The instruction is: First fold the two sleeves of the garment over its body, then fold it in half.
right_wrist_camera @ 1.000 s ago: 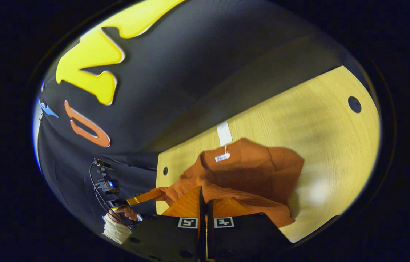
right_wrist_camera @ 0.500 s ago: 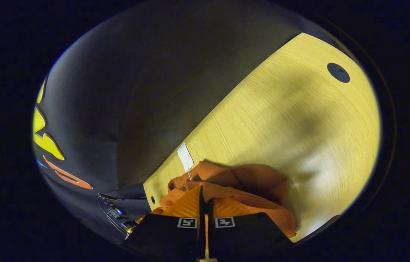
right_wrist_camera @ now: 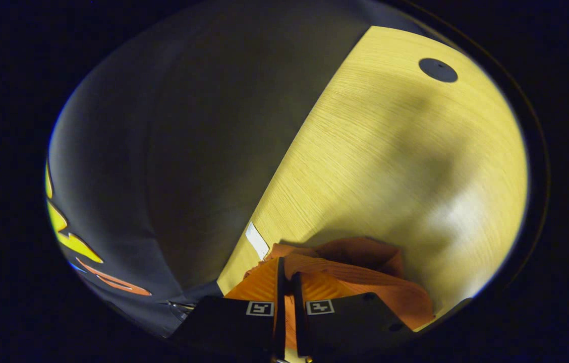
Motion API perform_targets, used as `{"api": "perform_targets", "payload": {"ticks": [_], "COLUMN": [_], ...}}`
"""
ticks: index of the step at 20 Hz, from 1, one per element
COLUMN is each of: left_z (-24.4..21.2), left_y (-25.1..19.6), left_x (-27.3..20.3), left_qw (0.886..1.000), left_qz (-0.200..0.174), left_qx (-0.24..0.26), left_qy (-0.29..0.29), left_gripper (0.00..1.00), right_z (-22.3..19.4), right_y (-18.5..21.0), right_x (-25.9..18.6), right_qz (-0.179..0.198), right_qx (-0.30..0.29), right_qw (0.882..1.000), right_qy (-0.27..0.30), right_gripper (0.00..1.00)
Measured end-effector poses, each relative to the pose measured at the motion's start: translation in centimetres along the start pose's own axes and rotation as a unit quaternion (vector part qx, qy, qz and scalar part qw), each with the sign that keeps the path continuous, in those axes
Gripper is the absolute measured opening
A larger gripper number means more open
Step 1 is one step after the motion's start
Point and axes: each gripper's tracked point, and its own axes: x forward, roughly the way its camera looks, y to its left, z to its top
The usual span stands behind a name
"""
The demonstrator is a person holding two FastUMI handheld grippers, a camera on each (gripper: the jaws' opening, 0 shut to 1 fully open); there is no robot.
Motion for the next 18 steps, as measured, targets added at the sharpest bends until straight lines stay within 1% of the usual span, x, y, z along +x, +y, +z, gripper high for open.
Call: {"api": "perform_targets", "payload": {"ticks": [1, 2, 3, 4, 5, 7, 8, 9, 10, 12, 13, 14, 15, 18], "left_z": [0.6, 0.9, 0.9, 0.8, 0.9, 1.5, 1.9, 2.1, 2.3, 3.6, 4.5, 5.3, 5.7, 6.2], "left_y": [-0.4, -0.6, -0.7, -0.5, -0.5, -0.7, -0.9, -1.0, -1.2, -2.0, -2.3, -2.8, -3.2, -4.0], "left_x": [0.2, 0.3, 0.3, 0.5, 0.6, 0.8, 1.0, 0.7, 0.5, 0.2, -0.3, -0.8, -1.2, -3.6], "left_qw": [1.0, 0.999, 0.999, 0.999, 0.999, 0.998, 0.998, 0.998, 0.997, 0.995, 0.992, 0.989, 0.986, 0.978], "left_qz": [-0.009, -0.014, -0.016, -0.013, -0.009, -0.005, -0.007, -0.003, 0.002, 0.01, 0.014, 0.017, 0.023, 0.048], "left_qx": [-0.014, -0.02, -0.023, -0.025, -0.028, -0.032, -0.033, -0.027, -0.016, 0.015, 0.03, 0.047, 0.062, 0.105], "left_qy": [-0.016, -0.026, -0.029, -0.03, -0.034, -0.05, -0.059, -0.065, -0.071, -0.101, -0.12, -0.138, -0.152, -0.173], "left_gripper": [0.09, 0.0, 0.19, 0.27, 0.56, 0.65, 0.55, 0.72, 0.59, 0.64, 0.71, 0.76, 0.81, 0.82], "right_z": [0.0, -0.3, -0.3, 0.1, 0.4, 0.4, 0.4, 0.4, 0.5, 0.3, 0.6, 0.8, 0.8, 0.2], "right_y": [0.1, 0.2, 0.4, 0.3, 0.2, 0.7, 1.2, 1.6, 2.2, 3.0, 3.2, 3.3, 3.6, 5.0], "right_x": [0.1, 0.2, 0.2, -0.2, -0.2, -0.9, -1.1, -1.2, -1.2, -1.5, -1.9, -2.1, -2.3, -4.3], "right_qz": [0.002, 0.005, 0.014, 0.018, 0.021, 0.029, 0.041, 0.049, 0.062, 0.069, 0.064, 0.058, 0.056, 0.044], "right_qx": [0.0, -0.002, -0.004, -0.005, -0.008, -0.008, -0.001, 0.005, 0.001, -0.023, -0.039, -0.058, -0.075, -0.133], "right_qw": [1.0, 1.0, 1.0, 1.0, 1.0, 0.999, 0.999, 0.999, 0.998, 0.997, 0.996, 0.995, 0.994, 0.987], "right_qy": [-0.003, -0.004, -0.006, -0.007, -0.01, -0.012, -0.012, -0.013, -0.016, -0.031, -0.041, -0.051, -0.06, -0.083], "right_gripper": [0.09, 0.09, 0.08, 0.1, 0.11, 0.19, 0.21, 0.26, 0.27, 0.61, 0.77, 0.94, 0.94, 0.94]}}
